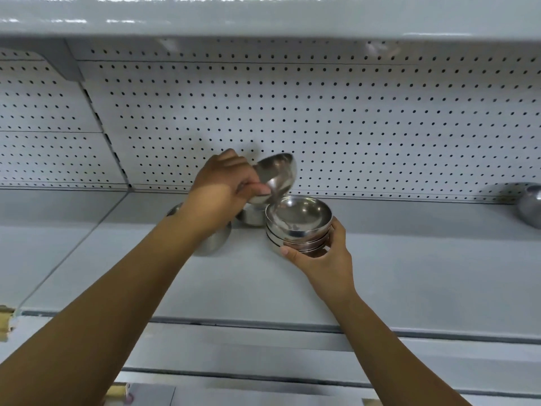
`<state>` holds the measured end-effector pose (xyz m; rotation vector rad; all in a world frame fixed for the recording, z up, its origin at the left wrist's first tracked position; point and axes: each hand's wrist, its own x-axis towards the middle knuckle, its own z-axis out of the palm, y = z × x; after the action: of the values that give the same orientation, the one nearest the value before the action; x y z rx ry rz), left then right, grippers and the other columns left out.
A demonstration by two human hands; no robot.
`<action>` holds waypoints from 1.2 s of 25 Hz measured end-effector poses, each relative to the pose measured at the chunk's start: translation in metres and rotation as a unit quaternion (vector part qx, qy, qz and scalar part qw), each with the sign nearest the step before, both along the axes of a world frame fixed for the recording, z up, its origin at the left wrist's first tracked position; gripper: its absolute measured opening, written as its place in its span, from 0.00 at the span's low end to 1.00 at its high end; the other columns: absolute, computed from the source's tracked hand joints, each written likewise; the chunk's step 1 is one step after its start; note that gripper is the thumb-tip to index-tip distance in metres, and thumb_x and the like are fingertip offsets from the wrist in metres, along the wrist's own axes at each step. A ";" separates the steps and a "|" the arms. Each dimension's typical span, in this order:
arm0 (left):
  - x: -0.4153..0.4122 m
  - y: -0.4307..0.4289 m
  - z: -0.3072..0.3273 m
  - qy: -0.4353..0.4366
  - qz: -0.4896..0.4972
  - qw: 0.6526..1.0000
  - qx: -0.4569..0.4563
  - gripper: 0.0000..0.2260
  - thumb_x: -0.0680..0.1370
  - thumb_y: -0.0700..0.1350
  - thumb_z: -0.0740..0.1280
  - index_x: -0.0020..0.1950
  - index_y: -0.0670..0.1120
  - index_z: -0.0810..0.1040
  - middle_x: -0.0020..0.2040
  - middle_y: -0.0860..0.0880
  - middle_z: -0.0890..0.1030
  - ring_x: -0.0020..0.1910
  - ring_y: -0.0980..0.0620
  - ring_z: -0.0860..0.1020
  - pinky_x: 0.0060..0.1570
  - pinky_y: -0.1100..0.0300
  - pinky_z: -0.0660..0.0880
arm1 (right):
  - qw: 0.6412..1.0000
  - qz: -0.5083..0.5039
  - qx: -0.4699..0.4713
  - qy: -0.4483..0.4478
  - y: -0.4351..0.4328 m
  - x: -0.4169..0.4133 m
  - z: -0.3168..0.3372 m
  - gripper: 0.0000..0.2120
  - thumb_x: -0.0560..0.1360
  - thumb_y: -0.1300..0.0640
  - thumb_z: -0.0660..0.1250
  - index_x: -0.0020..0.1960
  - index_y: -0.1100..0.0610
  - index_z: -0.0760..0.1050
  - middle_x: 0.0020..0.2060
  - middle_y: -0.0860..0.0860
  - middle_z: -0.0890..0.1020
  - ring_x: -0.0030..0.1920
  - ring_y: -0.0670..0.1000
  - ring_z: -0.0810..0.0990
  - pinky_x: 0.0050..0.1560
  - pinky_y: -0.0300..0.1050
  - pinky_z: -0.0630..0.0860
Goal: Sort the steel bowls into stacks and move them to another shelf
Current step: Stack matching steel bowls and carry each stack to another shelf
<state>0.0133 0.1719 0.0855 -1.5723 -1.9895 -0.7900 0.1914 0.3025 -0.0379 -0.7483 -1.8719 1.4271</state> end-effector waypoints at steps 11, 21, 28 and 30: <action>0.023 0.013 -0.034 0.109 -0.130 0.985 -0.004 0.11 0.78 0.54 0.71 0.41 0.50 0.86 0.37 0.52 0.81 0.43 0.46 0.77 0.46 0.52 0.70 | 1.000 0.014 0.008 -0.011 0.003 0.003 -0.003 0.52 0.58 0.45 0.87 0.74 0.41 0.62 0.58 0.34 0.79 0.59 0.36 0.80 0.54 0.29 0.75; 0.021 0.005 -0.063 -0.091 -0.125 0.988 -0.008 0.08 0.77 0.42 0.74 0.55 0.46 0.88 0.47 0.57 0.83 0.51 0.61 0.76 0.54 0.65 0.75 | 0.999 0.033 0.003 0.005 0.005 0.004 -0.005 0.52 0.60 0.47 0.87 0.76 0.43 0.61 0.59 0.33 0.77 0.58 0.28 0.76 0.54 0.27 0.75; 0.031 -0.003 -0.054 -0.217 -0.075 0.973 -0.031 0.12 0.78 0.47 0.74 0.62 0.52 0.84 0.65 0.54 0.80 0.65 0.69 0.71 0.61 0.75 0.69 | 0.999 0.041 0.001 0.011 0.006 0.004 -0.004 0.52 0.60 0.48 0.87 0.76 0.43 0.61 0.60 0.32 0.76 0.58 0.25 0.74 0.54 0.24 0.73; 0.035 -0.003 -0.051 -0.278 -0.044 0.959 -0.029 0.22 0.76 0.50 0.76 0.70 0.53 0.78 0.73 0.55 0.73 0.71 0.67 0.67 0.64 0.77 0.64 | 0.999 0.049 -0.008 0.016 0.007 0.003 -0.005 0.53 0.60 0.47 0.87 0.77 0.43 0.60 0.63 0.34 0.76 0.61 0.31 0.76 0.58 0.28 0.75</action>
<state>0.0479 0.1688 0.0346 -1.6040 -2.3486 -1.3393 0.1949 0.3093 -0.0428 -0.6454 -1.8962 1.5080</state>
